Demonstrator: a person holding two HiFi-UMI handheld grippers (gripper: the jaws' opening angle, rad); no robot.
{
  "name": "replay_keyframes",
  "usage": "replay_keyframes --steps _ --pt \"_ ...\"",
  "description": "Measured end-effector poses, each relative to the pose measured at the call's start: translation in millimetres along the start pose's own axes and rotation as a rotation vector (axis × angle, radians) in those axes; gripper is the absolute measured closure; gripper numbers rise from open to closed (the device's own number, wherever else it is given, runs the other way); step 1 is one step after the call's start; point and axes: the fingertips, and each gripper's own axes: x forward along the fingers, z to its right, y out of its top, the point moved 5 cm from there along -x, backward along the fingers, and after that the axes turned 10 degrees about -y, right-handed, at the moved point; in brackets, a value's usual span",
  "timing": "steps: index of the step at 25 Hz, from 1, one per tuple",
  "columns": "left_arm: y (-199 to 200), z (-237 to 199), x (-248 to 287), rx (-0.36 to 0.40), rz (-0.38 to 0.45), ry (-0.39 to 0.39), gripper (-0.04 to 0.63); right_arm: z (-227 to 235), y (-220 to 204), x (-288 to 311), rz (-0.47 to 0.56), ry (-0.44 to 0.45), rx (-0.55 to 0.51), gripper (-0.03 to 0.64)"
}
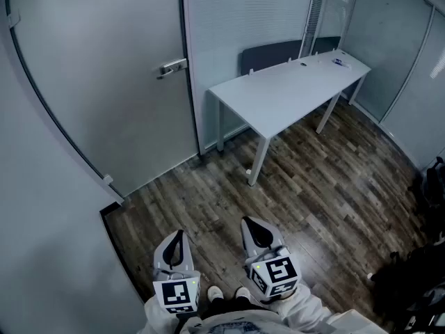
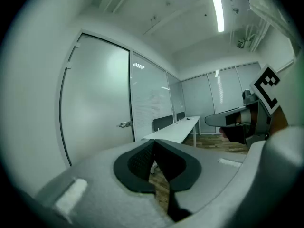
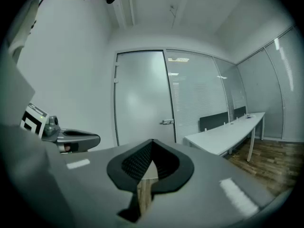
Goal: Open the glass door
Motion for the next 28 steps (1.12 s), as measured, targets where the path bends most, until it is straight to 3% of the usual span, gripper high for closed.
replay_keyframes --steps 14,28 --pt "5 24 14 -0.011 -0.015 0.02 0.592 24 3 -8 0.02 0.034 0.011 0.612" --pt "15 64 38 -0.001 -0.009 0.01 0.592 84 -1 -25 0.022 0.005 0.048 0.612"
